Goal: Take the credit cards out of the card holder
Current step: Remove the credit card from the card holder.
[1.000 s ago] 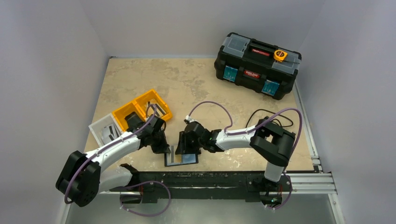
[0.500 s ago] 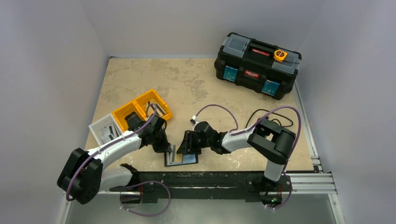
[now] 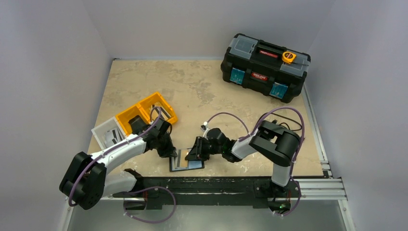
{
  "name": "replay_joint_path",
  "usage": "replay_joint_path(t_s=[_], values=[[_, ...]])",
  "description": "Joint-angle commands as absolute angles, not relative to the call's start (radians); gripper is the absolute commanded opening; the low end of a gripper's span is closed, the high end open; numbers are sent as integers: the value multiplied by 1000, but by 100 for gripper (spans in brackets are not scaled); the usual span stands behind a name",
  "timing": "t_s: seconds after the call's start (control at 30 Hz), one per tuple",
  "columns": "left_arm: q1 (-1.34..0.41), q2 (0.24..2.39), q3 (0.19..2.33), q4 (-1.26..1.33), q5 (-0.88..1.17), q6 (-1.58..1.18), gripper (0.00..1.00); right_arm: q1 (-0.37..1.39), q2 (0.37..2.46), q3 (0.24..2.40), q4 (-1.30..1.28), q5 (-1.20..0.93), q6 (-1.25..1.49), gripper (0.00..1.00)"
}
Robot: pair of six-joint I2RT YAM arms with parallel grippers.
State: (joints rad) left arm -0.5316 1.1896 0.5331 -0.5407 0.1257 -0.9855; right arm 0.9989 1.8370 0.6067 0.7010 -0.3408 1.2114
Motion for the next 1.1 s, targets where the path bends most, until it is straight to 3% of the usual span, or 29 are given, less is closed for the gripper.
replay_joint_path(t_s=[0.0, 0.3, 1.07], values=[[-537, 1226, 510, -588, 31, -981, 0, 994, 1854, 588, 802, -368, 1245, 19], [-538, 1226, 511, -609, 10, -988, 0, 982, 1827, 547, 805, -347, 1255, 0], [-538, 1221, 531, -653, -31, -988, 0, 972, 1743, 526, 611, -268, 1192, 0]])
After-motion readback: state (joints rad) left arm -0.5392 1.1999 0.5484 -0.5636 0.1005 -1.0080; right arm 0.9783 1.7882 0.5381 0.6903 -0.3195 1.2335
